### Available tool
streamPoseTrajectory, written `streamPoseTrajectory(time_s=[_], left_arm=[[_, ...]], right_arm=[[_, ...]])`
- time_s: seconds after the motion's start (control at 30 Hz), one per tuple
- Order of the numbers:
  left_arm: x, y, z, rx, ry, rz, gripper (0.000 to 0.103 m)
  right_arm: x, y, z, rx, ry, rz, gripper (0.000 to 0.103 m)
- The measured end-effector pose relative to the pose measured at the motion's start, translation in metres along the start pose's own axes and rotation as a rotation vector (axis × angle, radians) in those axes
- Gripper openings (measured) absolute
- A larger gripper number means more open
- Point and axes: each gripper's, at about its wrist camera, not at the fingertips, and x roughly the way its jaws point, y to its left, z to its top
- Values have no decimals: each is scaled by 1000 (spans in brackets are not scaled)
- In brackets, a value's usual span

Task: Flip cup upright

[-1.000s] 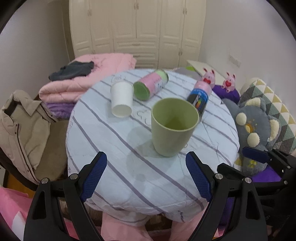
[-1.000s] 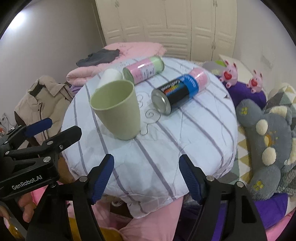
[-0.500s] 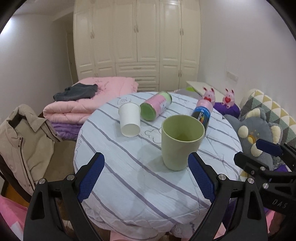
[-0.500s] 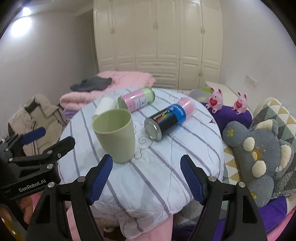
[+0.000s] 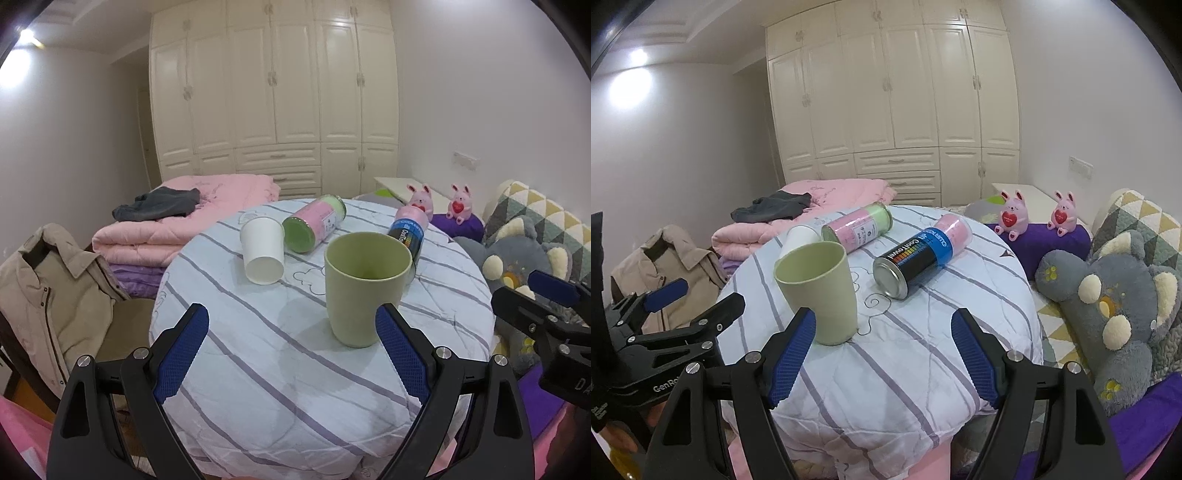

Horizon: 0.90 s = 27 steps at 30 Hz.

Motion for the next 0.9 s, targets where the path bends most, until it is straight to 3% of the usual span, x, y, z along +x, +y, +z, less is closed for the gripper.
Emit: streamPoseTrajectory(time_s=[0.9], left_arm=[[-1,-6,2,15,-15,24,93]], right_arm=[[3,0,-3,-27,37,2,78]])
